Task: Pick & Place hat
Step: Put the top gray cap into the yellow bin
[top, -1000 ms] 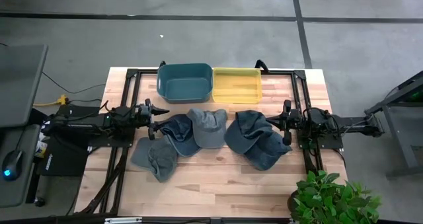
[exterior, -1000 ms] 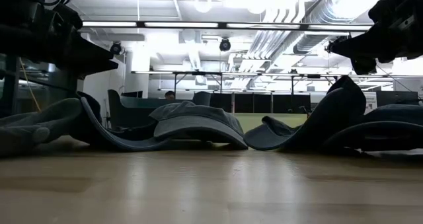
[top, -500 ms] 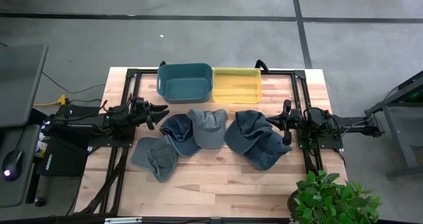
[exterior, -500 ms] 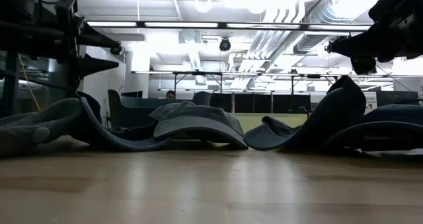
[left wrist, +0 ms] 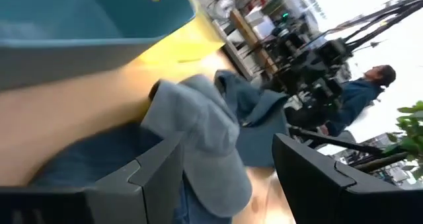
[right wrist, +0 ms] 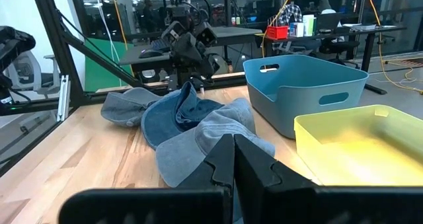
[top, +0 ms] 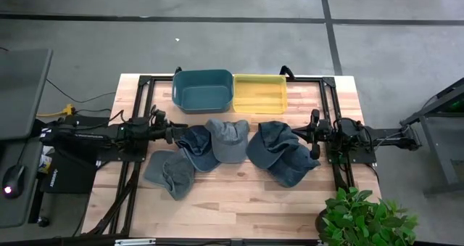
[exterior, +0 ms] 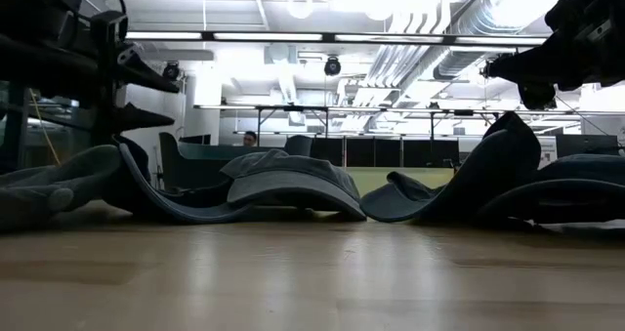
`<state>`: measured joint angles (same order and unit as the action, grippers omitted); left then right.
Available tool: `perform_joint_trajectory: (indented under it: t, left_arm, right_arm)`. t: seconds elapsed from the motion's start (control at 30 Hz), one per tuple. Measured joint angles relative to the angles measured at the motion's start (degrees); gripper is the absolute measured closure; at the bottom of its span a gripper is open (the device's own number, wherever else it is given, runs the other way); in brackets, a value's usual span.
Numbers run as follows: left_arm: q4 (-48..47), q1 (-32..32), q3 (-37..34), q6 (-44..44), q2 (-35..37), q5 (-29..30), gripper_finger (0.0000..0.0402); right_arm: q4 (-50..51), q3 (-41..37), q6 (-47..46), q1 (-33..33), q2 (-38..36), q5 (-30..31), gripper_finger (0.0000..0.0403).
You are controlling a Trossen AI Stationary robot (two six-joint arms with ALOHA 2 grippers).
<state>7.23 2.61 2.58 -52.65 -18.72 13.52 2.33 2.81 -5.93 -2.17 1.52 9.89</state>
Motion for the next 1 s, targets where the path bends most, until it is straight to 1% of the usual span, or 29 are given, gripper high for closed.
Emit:
perform_joint_trajectory:
  t: [0.13,0.23,0.43,0.63,0.77,0.9,1.0]
  left_arm:
    - [0.4,0.0,3.3,3.2,-2.8,-0.5,0.0175]
    - [-0.2,0.0,5.9,5.8,-6.4,-1.4,0.0175]
    - [-0.8,0.0,10.6,9.7,-17.6,-4.3,0.0175]
    - [-0.7,0.0,14.9,18.2,-29.7,-4.6,0.0175]
    - [-0.4,0.8,16.1,19.4,-35.7,-5.0,0.0175]
    - [1.3,2.8,17.0,20.6,-39.7,-5.1,0.0175]
    - [4.9,4.1,17.0,25.3,-41.0,-4.7,0.0175]
  right_arm:
    - [0.0,0.0,0.0,0.0,0.0,0.0,0.0402]
    - [0.0,0.0,0.0,0.0,0.0,0.0,0.0402]
    - [0.0,0.0,0.0,0.0,0.0,0.0,0.0402]
    - [0.0,0.1,0.0,0.0,0.0,0.0,0.0402]
    - [0.0,0.1,0.0,0.0,0.0,0.0,0.0402]
    - [0.0,0.1,0.0,0.0,0.0,0.0,0.0402]
    - [0.0,0.1,0.0,0.0,0.0,0.0,0.0402]
